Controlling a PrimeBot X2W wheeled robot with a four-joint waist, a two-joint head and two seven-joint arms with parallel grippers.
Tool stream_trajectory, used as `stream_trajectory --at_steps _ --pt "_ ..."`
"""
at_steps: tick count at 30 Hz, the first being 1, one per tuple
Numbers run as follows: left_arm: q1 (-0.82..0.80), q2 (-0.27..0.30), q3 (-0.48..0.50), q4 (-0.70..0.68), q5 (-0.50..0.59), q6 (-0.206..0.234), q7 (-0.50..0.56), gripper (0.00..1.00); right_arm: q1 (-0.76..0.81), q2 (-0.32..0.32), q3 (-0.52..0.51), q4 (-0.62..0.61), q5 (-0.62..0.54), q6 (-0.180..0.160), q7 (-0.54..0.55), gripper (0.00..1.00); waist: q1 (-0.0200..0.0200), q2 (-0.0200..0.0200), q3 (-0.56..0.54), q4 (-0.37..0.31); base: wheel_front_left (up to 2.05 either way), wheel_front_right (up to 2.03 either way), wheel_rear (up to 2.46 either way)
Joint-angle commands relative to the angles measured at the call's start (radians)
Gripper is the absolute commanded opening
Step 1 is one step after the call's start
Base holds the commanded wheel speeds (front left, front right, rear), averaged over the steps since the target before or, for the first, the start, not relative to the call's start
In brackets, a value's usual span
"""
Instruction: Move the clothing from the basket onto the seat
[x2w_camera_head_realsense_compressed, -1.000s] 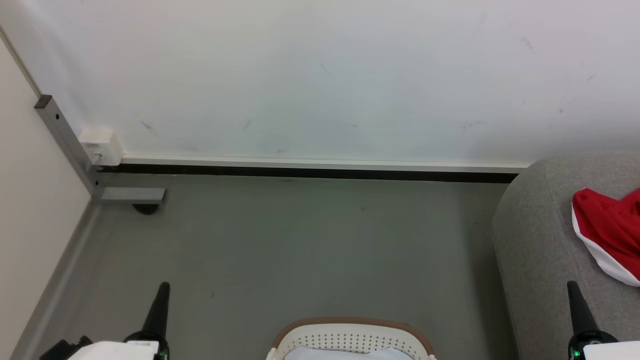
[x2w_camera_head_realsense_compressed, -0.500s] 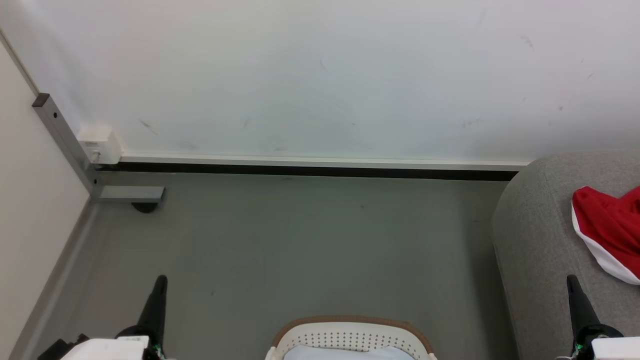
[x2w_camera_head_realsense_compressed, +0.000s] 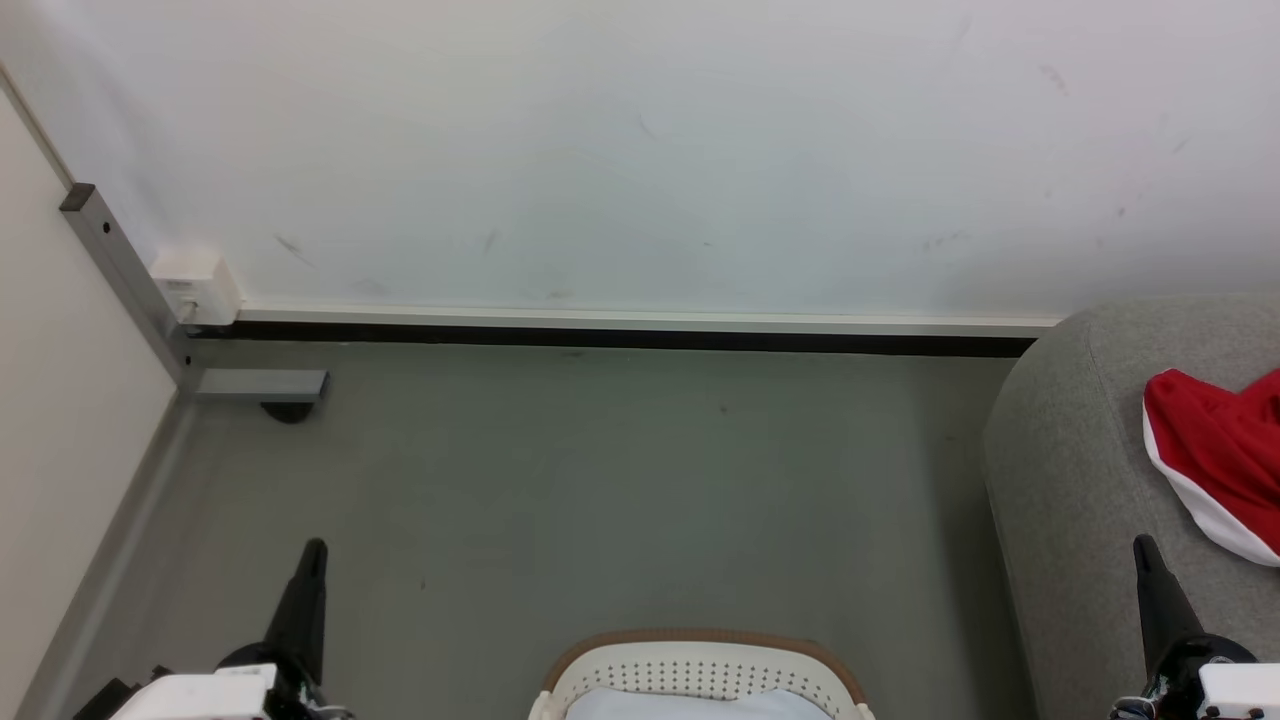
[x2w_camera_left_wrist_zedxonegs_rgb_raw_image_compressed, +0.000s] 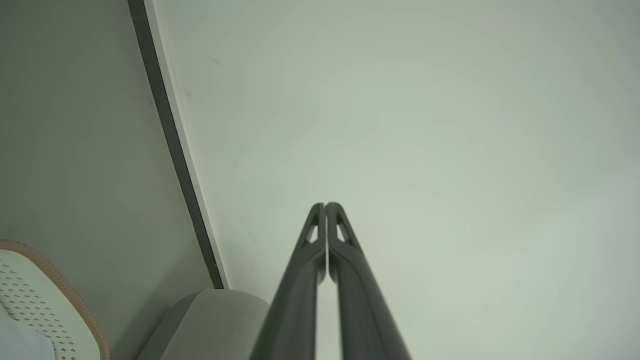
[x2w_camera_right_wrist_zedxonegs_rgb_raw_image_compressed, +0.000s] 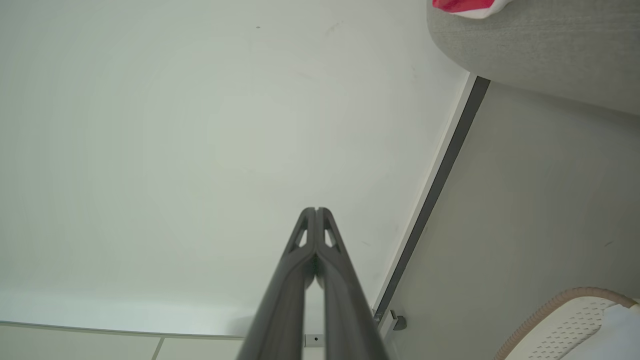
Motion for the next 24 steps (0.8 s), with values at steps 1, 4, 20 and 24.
stream_trajectory --at_steps 1,4,20,24 --pt "-0.011 0.002 0.005 -0.004 -0.019 -0.009 0.007 0.0 -0.012 -0.009 -0.004 -0.007 0.024 -0.002 0.008 0.0 0.0 0.0 0.001 0.0 0.0 0.0 0.0" --pt "-0.013 0.001 0.008 -0.005 -0.043 -0.01 0.012 0.0 -0.016 -0.009 -0.005 -0.008 0.044 -0.002 0.011 0.0 0.0 0.0 0.002 -0.001 0.0 0.0 0.0" --pt "-0.012 0.001 0.008 -0.005 -0.042 -0.009 0.012 0.0 -0.016 -0.009 -0.005 -0.007 0.04 -0.002 0.012 0.0 0.0 0.0 0.002 -0.001 0.0 0.0 0.0" --pt "-0.012 0.001 0.008 -0.005 -0.042 -0.009 0.012 0.0 -0.016 -0.009 -0.005 -0.007 0.04 -0.002 0.012 0.0 0.0 0.0 0.002 -0.001 0.0 0.0 0.0"
